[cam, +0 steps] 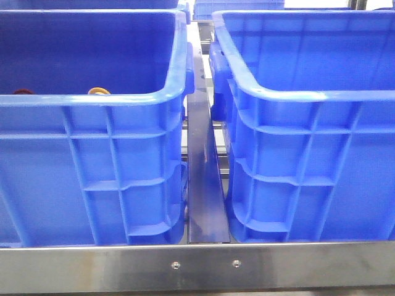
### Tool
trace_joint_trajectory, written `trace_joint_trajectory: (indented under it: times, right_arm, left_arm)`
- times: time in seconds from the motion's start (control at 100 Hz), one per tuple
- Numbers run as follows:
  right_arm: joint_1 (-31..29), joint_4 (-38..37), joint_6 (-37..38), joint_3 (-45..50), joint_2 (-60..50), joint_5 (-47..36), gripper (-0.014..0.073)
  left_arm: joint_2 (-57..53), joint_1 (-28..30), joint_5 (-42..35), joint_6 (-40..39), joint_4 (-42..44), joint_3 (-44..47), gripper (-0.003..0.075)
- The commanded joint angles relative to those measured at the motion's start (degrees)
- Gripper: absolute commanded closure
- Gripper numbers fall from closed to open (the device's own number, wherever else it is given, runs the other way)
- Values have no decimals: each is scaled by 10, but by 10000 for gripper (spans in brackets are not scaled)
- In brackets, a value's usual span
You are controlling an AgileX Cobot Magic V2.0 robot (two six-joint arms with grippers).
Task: Pick red and yellow buttons and place in box
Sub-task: 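Lower the left gripper over a red mushroom button in the button bin, then close the left gripper on the red button's body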
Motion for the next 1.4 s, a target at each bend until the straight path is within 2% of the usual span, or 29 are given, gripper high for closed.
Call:
trace_joint_trajectory:
  times: [0.0,0.17,0.34,0.62,0.71,0.88,0.95,1.0,1.39]
  right_arm:
    - [-2,-7,0,3,-13,-42,695]
    - [-2,-7,0,3,-13,-42,695]
    - [-2,-7,0,3,-13,-42,695]
    - [-2,-7,0,3,-13,-42,695]
    - [-2,-7,0,3,-13,-42,695]
    - [-2,-7,0,3,-13,-42,695]
    - [-2,-7,0,3,-13,-42,695]
    - [-2,-7,0,3,-13,-42,695]
    - [-2,-7,0,3,-13,-42,695]
  left_arm:
    - [-17,1,-54,-3,-5,-44,741]
    - [4,1,14,-3,-5,-99,741]
    - [71,1,98,-2,18,-152,741]
    - [238,1,142,-2,23,-227,727]
    - [293,1,150,-2,23,-253,636]
    - [403,1,165,-2,10,-311,290]
    - [442,-3,182,-2,-3,-341,201]
    - [470,-10,201,-2,-14,-365,181]
    - [719,-92,378,-2,-40,-586,187]
